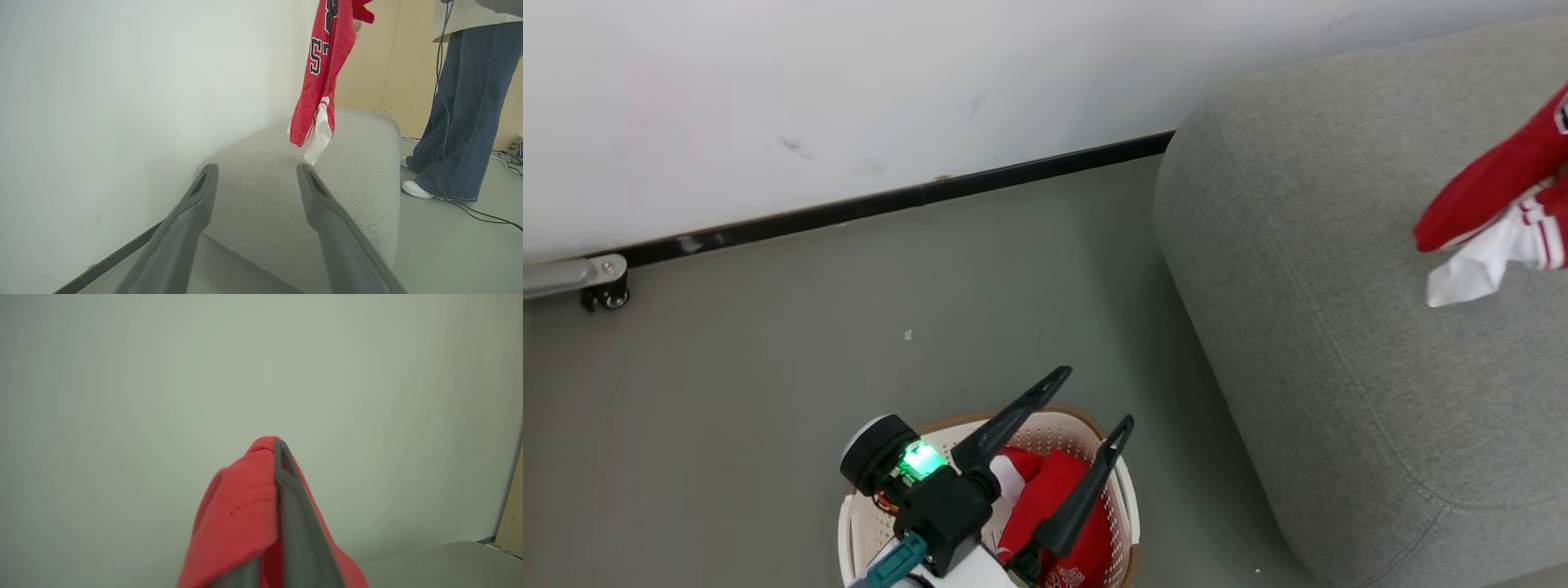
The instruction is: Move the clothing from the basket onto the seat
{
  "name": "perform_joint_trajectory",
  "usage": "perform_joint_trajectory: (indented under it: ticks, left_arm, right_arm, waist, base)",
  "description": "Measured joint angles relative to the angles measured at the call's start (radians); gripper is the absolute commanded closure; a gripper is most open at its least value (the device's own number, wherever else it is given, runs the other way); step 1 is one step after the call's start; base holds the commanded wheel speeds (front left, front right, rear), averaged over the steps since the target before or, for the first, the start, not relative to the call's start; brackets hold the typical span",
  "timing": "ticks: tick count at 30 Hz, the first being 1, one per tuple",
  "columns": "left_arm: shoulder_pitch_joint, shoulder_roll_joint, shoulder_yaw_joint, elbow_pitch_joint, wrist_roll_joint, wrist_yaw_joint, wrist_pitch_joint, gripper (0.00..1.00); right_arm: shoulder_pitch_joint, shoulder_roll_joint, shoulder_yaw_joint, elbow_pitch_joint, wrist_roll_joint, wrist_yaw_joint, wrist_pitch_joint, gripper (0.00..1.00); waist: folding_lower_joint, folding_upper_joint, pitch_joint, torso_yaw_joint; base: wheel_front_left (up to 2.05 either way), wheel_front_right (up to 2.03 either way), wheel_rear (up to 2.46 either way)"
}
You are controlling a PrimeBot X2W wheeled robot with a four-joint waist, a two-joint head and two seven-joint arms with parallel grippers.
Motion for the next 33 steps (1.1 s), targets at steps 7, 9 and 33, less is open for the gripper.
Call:
perform_joint_trajectory:
  ticks: [7,9,33]
  left_arm:
    - [-0.022,0.0,-0.033,-0.04,0.022,0.0,0.021,0.0]
    - [-0.024,-0.001,-0.046,-0.052,0.027,-0.002,0.03,0.0]
    - [-0.179,-0.022,-0.195,-0.071,0.04,-0.06,0.077,0.0]
  right_arm:
    - [-0.01,-0.063,-0.063,0.138,-0.018,0.0,0.005,1.0]
    - [-0.009,-0.085,-0.067,0.16,-0.04,0.0,-0.006,1.0]
    - [0.167,0.018,-0.05,0.343,-0.032,0.0,-0.127,1.0]
  waist:
    - [0.0,0.0,0.045,0.046]
    - [0.0,0.0,0.059,0.059]
    - [0.0,0.0,0.241,0.122]
  base:
    - [0.0,0.0,0.0]
    - [0.0,0.0,0.0]
    - [0.0,0.0,0.0]
